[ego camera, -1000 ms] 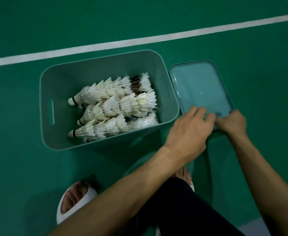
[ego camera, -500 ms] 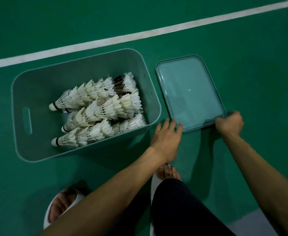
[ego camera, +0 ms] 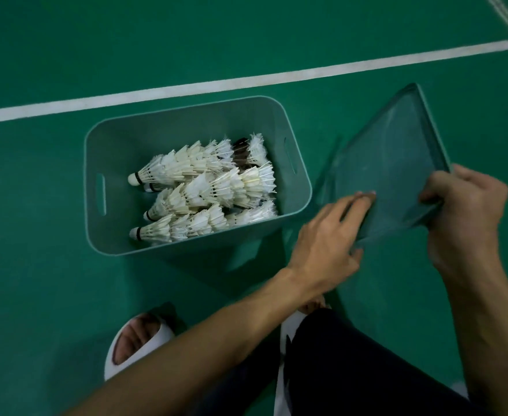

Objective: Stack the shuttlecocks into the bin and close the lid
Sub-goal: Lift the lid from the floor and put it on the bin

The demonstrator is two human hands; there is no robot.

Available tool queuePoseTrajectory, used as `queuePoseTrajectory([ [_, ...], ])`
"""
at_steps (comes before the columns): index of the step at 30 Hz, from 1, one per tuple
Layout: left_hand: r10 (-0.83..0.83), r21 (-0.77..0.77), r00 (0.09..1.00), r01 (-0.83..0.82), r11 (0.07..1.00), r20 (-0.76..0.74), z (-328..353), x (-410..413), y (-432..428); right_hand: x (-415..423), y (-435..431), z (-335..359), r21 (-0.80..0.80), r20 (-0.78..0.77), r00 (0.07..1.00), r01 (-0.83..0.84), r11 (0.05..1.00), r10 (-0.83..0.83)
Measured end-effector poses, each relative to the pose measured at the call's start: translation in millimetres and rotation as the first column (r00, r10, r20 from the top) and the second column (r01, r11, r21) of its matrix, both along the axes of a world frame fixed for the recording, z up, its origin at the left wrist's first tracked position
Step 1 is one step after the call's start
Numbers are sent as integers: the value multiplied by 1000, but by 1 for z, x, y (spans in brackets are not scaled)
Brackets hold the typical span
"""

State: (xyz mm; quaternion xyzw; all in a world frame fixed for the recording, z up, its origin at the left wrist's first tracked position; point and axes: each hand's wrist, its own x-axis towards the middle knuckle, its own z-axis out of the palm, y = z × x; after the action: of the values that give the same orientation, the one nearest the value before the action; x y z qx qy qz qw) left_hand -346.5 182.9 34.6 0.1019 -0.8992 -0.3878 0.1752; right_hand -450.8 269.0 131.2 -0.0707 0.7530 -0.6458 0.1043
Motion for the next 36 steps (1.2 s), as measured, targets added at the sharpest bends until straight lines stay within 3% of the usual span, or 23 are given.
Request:
queuePoseTrajectory([
  [3, 151, 89, 961, -134, 987, -230, 24, 24, -16, 20, -22, 41, 19, -194, 958, -213, 977, 213],
  [6, 326, 239, 889, -258, 936, -321, 52, 46, -38, 21, -43, 50, 56, -302, 868, -397, 916, 394],
  [11, 516, 455, 802, -354, 817, -302, 97, 96, -94, -15, -68, -3, 407, -487, 844, -7, 913, 224],
  [12, 533, 493, 798, -356, 794, -282, 100, 106, -106, -22, -71, -14, 455, -463, 862, 30, 890, 207],
  [14, 577, 563, 778, -368, 740, -249, 101, 126, -131, -25, -81, -30, 480, -266, 946, -37, 877, 185],
  [16, 655, 600, 731, -442, 667, -190, 96, 142, -152, -26, -92, -41, 325, -10, 971, -221, 919, 237],
  [17, 704, 599, 695, -503, 623, -148, 90, 149, -161, -23, -96, -45, 246, 64, 955, -295, 923, 288],
  [19, 796, 552, 602, -642, 533, -67, 77, 162, -178, -16, -105, -50, 203, 71, 931, -365, 909, 358],
  [24, 890, 106, 449, -891, 441, 75, 54, 185, -205, -10, -126, -52, 210, -42, 929, -353, 912, 369],
  [28, 859, 151, 481, -876, 459, 178, 39, 180, -217, -15, -134, -60, 173, -31, 945, -315, 933, 325],
  [36, 837, 248, 520, -845, 474, 170, 15, 179, -241, -13, -143, -81, 176, -58, 972, -216, 961, 229],
])
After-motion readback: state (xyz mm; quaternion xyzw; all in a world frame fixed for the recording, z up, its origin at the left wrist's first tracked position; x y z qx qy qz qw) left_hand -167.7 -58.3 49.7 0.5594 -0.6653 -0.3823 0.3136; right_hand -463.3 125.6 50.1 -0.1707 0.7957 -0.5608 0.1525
